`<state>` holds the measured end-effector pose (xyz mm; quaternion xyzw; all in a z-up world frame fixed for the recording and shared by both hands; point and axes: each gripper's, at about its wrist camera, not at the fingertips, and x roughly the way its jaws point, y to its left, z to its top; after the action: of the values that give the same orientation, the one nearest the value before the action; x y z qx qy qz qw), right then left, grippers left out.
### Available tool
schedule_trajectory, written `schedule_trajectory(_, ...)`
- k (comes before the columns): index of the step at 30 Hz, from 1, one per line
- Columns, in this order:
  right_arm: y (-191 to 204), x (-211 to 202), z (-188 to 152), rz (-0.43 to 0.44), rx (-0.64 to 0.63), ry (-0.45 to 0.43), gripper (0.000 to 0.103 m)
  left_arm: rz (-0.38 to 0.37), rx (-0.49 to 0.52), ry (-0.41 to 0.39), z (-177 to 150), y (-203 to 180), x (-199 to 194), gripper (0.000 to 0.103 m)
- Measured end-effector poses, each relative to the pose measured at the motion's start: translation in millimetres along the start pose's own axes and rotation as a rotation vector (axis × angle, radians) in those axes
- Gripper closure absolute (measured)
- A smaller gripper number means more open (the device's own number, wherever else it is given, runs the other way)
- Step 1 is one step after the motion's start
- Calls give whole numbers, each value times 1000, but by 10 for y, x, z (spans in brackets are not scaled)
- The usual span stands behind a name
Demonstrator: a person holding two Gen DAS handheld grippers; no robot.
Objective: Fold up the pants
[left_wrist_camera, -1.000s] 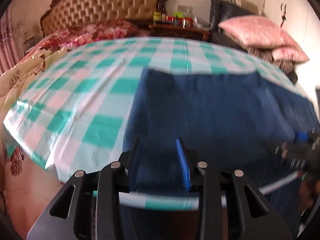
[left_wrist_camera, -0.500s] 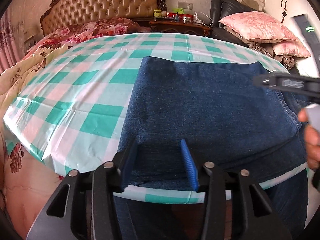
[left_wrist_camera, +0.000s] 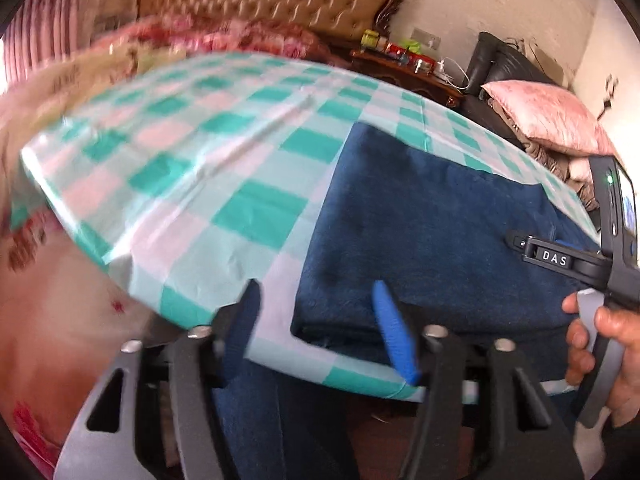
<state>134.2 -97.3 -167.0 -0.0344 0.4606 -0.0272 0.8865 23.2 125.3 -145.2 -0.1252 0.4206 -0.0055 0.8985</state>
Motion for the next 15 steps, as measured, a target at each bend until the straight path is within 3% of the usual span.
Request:
schedule_trajectory(3,0,-5,-3,0,0,-1,5,-42,-25,9,-37,59,21,54)
schedule_trajectory(5,-3,-5,-6,0,1,-1,5,-64,-11,14,-42,46,40,64)
schedule_trajectory(15,-3,-5,-4,-3,-1,-5,5,-88,-8,10,-71,51,46,66)
